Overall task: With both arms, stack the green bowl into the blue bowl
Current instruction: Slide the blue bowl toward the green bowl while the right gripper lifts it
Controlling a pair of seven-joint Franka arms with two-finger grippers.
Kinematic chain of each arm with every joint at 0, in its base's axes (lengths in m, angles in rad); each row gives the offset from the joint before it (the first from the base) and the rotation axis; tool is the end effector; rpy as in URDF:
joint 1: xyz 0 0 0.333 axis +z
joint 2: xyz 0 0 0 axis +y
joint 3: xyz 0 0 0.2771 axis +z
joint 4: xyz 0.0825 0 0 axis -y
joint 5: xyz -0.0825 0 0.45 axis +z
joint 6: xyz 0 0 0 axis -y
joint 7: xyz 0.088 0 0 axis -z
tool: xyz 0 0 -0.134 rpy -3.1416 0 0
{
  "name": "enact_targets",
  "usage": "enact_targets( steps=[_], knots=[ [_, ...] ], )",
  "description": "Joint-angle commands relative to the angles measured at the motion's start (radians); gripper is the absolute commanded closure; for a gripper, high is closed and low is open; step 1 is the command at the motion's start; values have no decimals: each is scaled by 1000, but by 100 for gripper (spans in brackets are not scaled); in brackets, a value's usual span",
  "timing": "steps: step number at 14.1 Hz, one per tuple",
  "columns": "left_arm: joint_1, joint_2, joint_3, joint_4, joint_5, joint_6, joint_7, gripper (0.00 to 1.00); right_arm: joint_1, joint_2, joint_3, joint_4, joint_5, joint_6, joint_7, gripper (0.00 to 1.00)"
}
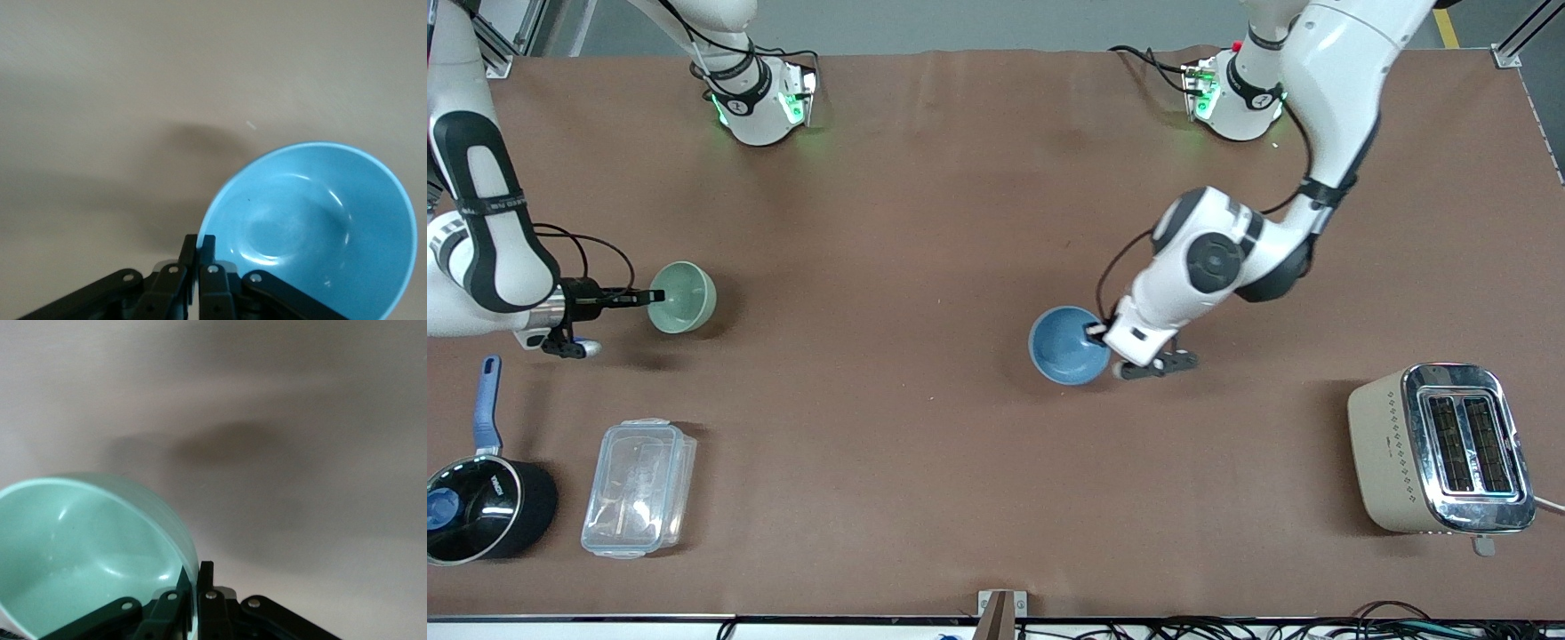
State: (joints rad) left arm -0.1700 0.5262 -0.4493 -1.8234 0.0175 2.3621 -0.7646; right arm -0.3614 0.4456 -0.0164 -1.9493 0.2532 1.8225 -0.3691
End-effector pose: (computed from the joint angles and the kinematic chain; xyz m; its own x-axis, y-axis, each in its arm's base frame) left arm 0.5610 -0.3968 0.1749 0.9781 0.1821 -0.1004 0.1984 -0.9618 0.1884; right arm 0.5339 -0.1835 0.1151 0.8916 -0.0426 -0.4508 -0.2203 -0.9107 -0.3495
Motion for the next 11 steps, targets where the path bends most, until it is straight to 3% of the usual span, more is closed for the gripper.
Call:
enact_targets(
  steps=[1, 5, 7, 9, 10, 11],
  knots=[
    [-86, 73, 9, 73, 39, 20, -108, 100, 65, -132, 3, -30, 12, -60, 114, 98],
    [-155, 149, 11, 73, 169, 147, -283, 100, 195, -212, 4, -28, 14, -78, 284, 99],
    [-173, 166, 11, 73, 222, 149, -320, 99, 275, -229, 4, -26, 15, -71, 373, 99],
    [-175, 164, 8, 75, 220, 149, -328, 96, 334, -223, 3, -25, 102, -60, 416, 100],
    [-175, 163, 8, 73, 220, 147, -328, 87, 351, -223, 3, -25, 145, -46, 435, 100],
    [-175, 164, 8, 75, 219, 147, -328, 58, 378, -220, 3, -25, 164, -25, 462, 100]
  ],
)
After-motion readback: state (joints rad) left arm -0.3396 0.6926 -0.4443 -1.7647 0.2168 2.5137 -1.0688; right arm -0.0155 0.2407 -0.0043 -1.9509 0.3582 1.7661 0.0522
